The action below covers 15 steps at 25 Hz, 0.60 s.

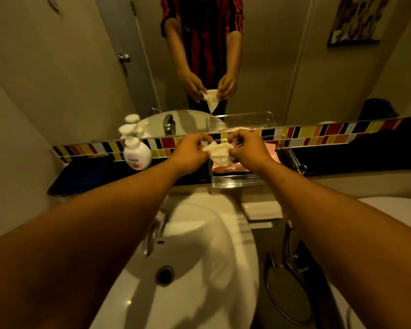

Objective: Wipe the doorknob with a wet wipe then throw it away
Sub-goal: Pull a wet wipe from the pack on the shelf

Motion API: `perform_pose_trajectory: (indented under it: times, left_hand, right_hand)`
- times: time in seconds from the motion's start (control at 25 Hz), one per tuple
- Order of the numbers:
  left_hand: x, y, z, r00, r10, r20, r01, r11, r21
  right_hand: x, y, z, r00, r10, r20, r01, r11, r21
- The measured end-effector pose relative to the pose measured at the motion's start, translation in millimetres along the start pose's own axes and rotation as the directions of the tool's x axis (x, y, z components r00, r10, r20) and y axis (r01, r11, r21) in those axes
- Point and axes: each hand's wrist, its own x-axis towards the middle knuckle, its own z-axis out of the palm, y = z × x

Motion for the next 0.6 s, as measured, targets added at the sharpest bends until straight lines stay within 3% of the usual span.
perform_pose_trajectory:
  times: [0.24,0.44,0.6]
  left_hand:
    - [-152,8,-107,0.994,-0.082,-0.068,0.093,0.98,0.176]
    - [-299,13,-169,0.975,-0.161,-0.157,0.179,0.977,0.114]
    - [-398,22,-199,0.95,-0.189,-0.25,0.189,0.982,-0.024]
  right_hand:
    - [-130,-101,32,0.972,0.004,0.234,-0.041,0.988,0.152]
    - [-247,-165,74,0.91,0.012,0.414,-0.041,0.997,0.061]
    - [-328,-206,105,0.848,-0.072,0.526,-0.04,0.979,0.199]
